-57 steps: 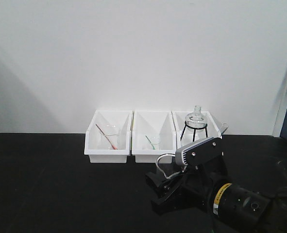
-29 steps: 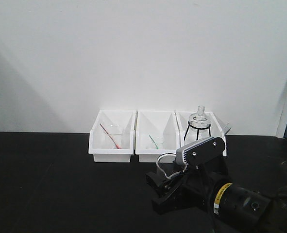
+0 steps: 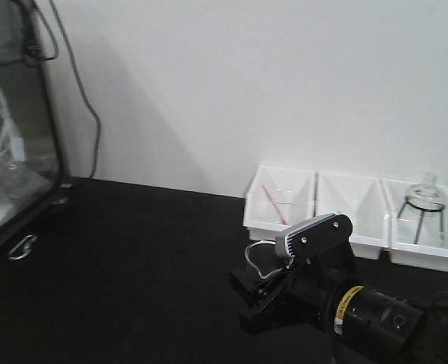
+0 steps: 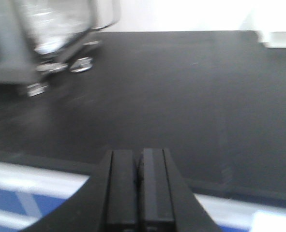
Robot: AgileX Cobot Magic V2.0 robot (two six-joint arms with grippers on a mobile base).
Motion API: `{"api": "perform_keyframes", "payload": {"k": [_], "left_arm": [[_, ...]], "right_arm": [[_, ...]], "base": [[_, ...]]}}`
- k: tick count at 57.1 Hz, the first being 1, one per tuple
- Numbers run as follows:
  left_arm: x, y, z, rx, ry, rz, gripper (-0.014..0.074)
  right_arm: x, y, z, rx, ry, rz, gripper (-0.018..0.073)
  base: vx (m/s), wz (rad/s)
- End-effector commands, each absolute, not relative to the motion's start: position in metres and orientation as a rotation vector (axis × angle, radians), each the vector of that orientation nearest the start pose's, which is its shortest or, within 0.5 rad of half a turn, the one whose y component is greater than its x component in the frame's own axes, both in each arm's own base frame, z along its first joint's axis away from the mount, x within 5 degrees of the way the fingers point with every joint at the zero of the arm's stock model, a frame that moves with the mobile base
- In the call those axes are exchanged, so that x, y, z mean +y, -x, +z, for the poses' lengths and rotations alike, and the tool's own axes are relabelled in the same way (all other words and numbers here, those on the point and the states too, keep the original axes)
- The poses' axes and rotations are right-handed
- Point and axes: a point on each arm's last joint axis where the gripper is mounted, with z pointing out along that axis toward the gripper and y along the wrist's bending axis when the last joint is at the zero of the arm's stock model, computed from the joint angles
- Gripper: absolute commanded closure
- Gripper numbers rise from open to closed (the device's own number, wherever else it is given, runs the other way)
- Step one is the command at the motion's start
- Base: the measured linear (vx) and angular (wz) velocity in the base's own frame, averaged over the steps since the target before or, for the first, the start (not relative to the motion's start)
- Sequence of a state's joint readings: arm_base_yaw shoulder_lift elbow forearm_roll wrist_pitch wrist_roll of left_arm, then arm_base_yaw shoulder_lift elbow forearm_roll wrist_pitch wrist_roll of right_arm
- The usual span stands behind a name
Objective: Pick beaker and place in left cabinet
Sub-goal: 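Hold the beaker in the right gripper while the base drives to the cabinet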
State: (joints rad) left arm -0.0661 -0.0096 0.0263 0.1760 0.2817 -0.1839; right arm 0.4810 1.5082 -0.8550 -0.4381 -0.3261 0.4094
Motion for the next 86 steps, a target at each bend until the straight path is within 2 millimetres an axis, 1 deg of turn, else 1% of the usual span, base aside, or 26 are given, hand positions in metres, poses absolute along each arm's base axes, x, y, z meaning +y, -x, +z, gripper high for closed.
{"api": "perform_keyframes", "payload": {"k": [1, 37, 63, 86], "left_arm": [[-0.0009, -0.0546, 0.1913, 1.668, -0.022, -0.040, 0.0593], [-0.0009, -0.0546, 0.1913, 1.668, -0.022, -0.040, 0.0593], [-0.0009, -0.0546, 0.1913, 1.668, -0.022, -0.040, 0.0593], [-0.0009, -0.0546, 0.1913, 1.668, -0.022, -0.040, 0.0593]], "right_arm": [[0.1652, -0.2857, 0.2962, 1.637, 0.524, 0.504, 0.0366], [0.1652, -0.2857, 0.2962, 1.637, 0.524, 0.504, 0.0366], [0.1652, -0.2857, 0.2962, 1.638, 0.524, 0.504, 0.0365], [0.1652, -0.2857, 0.2961, 1.639, 0.524, 0.503, 0.0365]], "base": [[-0.10, 0.75], [-0.07, 0.87], [0.03, 0.66], [0.17, 0.60]]}}
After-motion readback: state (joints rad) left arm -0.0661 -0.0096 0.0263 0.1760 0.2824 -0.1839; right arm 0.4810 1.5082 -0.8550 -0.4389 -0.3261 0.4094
